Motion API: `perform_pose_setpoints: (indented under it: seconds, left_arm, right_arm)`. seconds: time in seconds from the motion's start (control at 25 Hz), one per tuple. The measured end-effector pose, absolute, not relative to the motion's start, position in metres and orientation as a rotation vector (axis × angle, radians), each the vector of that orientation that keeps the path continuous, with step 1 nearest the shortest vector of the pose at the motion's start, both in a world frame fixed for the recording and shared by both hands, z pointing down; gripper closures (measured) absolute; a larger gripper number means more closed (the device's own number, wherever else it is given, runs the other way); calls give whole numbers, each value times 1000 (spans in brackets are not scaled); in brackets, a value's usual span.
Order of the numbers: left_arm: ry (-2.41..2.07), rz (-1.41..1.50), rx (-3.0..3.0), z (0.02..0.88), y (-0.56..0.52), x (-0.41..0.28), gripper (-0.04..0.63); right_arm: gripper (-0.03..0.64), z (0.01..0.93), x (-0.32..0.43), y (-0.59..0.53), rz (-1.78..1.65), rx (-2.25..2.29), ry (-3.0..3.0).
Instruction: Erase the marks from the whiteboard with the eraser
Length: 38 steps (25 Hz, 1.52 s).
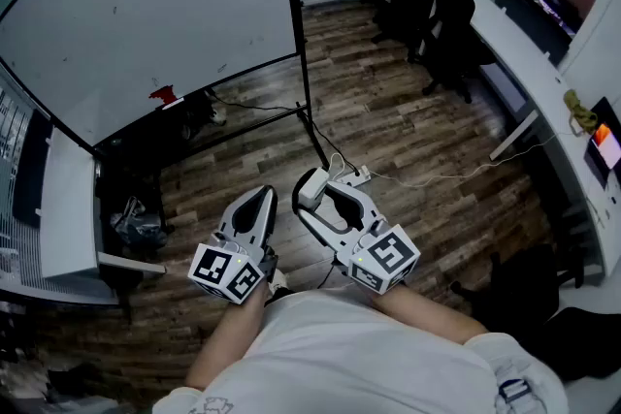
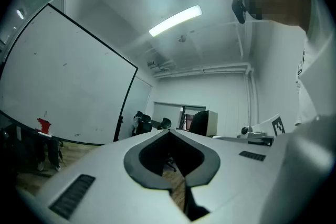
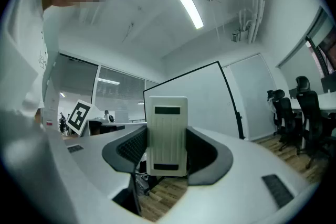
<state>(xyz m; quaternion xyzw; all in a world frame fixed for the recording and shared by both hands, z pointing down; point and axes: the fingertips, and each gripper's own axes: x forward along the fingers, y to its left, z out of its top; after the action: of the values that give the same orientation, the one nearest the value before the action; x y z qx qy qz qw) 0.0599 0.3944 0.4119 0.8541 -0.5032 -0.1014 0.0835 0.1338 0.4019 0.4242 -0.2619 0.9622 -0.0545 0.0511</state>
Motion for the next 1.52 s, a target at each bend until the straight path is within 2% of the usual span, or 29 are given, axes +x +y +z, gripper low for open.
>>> perform_pose_setpoints:
  seconds: [0.44, 1.08, 1.32, 1.52]
  left_arm:
    - [-1483, -303, 2536, 428, 365, 25, 588]
    - [-1326, -261, 2619, 420, 295, -115, 588]
    - [-1320, -269, 2586, 429, 287, -168, 588]
    - [-1318, -267, 2576, 434, 289, -188, 588]
  right_arm:
    - [385, 439, 103, 373, -202, -846, 2953]
    - [383, 441, -18, 291, -304, -1057, 2800]
    - [383, 447, -74, 294, -310, -1035, 2841]
    - [383, 448, -91, 291, -315, -1044, 2829]
